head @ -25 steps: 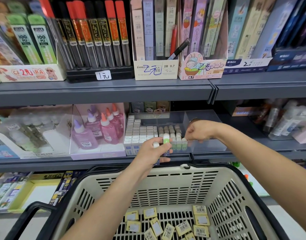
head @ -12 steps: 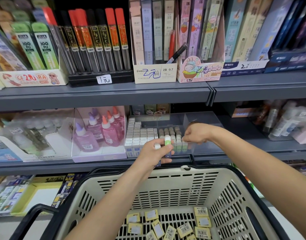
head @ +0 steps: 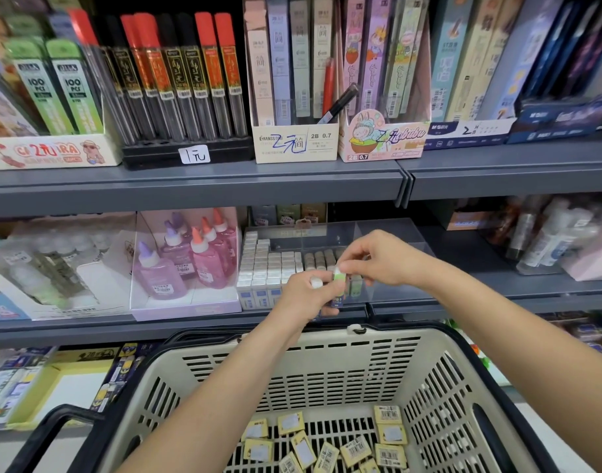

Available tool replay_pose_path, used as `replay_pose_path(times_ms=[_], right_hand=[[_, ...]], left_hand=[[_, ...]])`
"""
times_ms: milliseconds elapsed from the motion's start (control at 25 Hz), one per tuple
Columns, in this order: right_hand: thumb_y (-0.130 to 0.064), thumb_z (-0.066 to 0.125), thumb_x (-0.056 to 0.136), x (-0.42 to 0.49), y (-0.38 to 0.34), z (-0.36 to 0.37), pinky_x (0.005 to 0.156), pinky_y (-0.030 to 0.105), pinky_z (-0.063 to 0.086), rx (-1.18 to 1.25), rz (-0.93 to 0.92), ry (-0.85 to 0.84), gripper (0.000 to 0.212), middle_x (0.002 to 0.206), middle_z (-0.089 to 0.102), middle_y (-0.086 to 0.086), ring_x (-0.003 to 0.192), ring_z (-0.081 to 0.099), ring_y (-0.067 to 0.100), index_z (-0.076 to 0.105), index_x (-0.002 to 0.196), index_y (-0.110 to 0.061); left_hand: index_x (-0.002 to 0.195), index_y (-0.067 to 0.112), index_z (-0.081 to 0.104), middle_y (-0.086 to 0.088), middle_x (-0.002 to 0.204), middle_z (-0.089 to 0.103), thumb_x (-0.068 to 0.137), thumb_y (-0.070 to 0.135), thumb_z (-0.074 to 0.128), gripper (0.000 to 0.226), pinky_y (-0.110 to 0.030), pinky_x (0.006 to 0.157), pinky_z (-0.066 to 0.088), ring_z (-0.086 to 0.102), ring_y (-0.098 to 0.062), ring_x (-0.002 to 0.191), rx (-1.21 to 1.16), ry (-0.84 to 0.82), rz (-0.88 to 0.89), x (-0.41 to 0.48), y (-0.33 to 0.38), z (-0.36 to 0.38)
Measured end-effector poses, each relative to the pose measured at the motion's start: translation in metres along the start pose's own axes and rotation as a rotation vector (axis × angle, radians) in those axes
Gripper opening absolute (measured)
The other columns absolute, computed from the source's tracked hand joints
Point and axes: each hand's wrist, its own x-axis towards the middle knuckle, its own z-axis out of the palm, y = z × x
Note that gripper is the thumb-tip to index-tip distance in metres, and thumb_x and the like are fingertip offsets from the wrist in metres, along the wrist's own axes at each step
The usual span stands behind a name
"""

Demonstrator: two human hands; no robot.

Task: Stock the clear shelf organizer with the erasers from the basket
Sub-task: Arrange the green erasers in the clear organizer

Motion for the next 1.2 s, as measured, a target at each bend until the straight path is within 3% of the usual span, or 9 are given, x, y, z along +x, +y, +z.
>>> replay_pose_path(times_ms=[120, 240, 320, 440, 560, 720, 800, 920, 1200], right_hand=[[-0.025, 0.066, 0.085, -0.002, 0.012, -0.018, 0.059, 0.012, 0.046, 0.032, 0.041, 0.141, 0.005, 0.065, 0.069, -0.007, 0.049, 0.059, -0.002, 0.069, 0.082, -0.023], [-0.019, 0.067, 0.084, 0.001, 0.03, -0.033, 0.054, 0.008, 0.043, 0.089, 0.111, 0.31, 0.009, 0.068, 0.067, -0.006, 0.049, 0.06, -0.005, 0.065, 0.078, -0.026], [-0.022, 0.067, 0.084, 0.007, 0.038, -0.027, 0.063, 0.016, 0.046, -0.048, 0.164, 0.294, 0.006, 0.074, 0.065, -0.007, 0.061, 0.062, 0.003, 0.067, 0.08, -0.026], [-0.033, 0.064, 0.085, 0.015, 0.043, -0.006, 0.075, 0.025, 0.047, -0.224, 0.189, 0.194, 0.009, 0.08, 0.061, -0.008, 0.075, 0.056, 0.011, 0.069, 0.089, -0.027], [-0.036, 0.061, 0.086, 0.022, 0.043, 0.002, 0.074, 0.023, 0.042, -0.225, 0.216, 0.129, 0.011, 0.084, 0.061, -0.006, 0.081, 0.054, 0.012, 0.066, 0.09, -0.027], [-0.034, 0.054, 0.091, 0.028, 0.037, 0.007, 0.082, 0.028, 0.047, -0.3, 0.256, -0.051, 0.015, 0.094, 0.065, -0.003, 0.092, 0.06, 0.018, 0.064, 0.097, -0.025], [-0.031, 0.049, 0.094, 0.03, 0.034, 0.009, 0.087, 0.033, 0.049, -0.353, 0.247, -0.11, 0.023, 0.103, 0.066, 0.003, 0.097, 0.06, 0.023, 0.063, 0.107, -0.019], [-0.027, 0.044, 0.095, 0.03, 0.032, 0.01, 0.086, 0.036, 0.05, -0.399, 0.225, -0.136, 0.026, 0.106, 0.066, 0.006, 0.097, 0.061, 0.025, 0.062, 0.109, -0.013], [-0.023, 0.045, 0.093, 0.025, 0.032, 0.006, 0.086, 0.036, 0.05, -0.433, 0.185, -0.103, 0.024, 0.105, 0.067, 0.003, 0.093, 0.06, 0.022, 0.066, 0.105, -0.018]], left_hand=[[0.101, 0.017, 0.066, 0.004, 0.08, 0.066, 0.091, 0.03, 0.055, 0.019, -0.018, 0.049, 0.049, 0.06, -0.003, 0.059, 0.07, 0.09, 0.045, 0.0, 0.003, -0.005], [0.094, 0.02, 0.059, 0.008, 0.057, 0.048, 0.092, 0.036, 0.052, 0.018, -0.02, 0.038, 0.033, 0.039, -0.006, 0.04, 0.057, 0.212, 0.057, 0.002, 0.0, -0.02], [0.079, 0.014, 0.05, 0.004, 0.054, 0.043, 0.091, 0.026, 0.048, 0.017, -0.021, 0.039, 0.032, 0.036, -0.008, 0.042, 0.017, 0.21, 0.032, 0.003, -0.002, -0.026], [0.059, 0.01, 0.043, -0.002, 0.048, 0.042, 0.066, 0.017, 0.041, 0.011, -0.026, 0.043, 0.031, 0.037, -0.014, 0.042, -0.028, 0.157, -0.013, 0.001, -0.002, -0.025], [0.072, 0.01, 0.047, -0.006, 0.062, 0.056, 0.08, 0.015, 0.047, 0.01, -0.032, 0.051, 0.043, 0.048, -0.017, 0.053, -0.029, 0.138, 0.035, -0.002, -0.011, -0.024], [0.087, 0.025, 0.059, 0.0, 0.096, 0.066, 0.091, 0.026, 0.056, 0.004, -0.03, 0.074, 0.053, 0.061, -0.011, 0.087, 0.039, 0.141, 0.146, -0.007, -0.02, -0.025], [0.09, 0.033, 0.063, 0.006, 0.093, 0.063, 0.089, 0.028, 0.06, 0.006, -0.024, 0.068, 0.053, 0.058, -0.004, 0.084, 0.058, 0.139, 0.176, -0.008, -0.019, -0.024], [0.093, 0.031, 0.065, 0.0, 0.09, 0.058, 0.088, 0.018, 0.062, 0.014, -0.022, 0.062, 0.055, 0.056, -0.005, 0.077, -0.041, 0.136, 0.16, -0.009, -0.015, -0.019], [0.091, 0.028, 0.059, 0.003, 0.092, 0.062, 0.086, 0.004, 0.063, 0.025, -0.017, 0.064, 0.054, 0.061, -0.007, 0.083, 0.003, 0.118, 0.154, -0.009, -0.01, -0.012]])
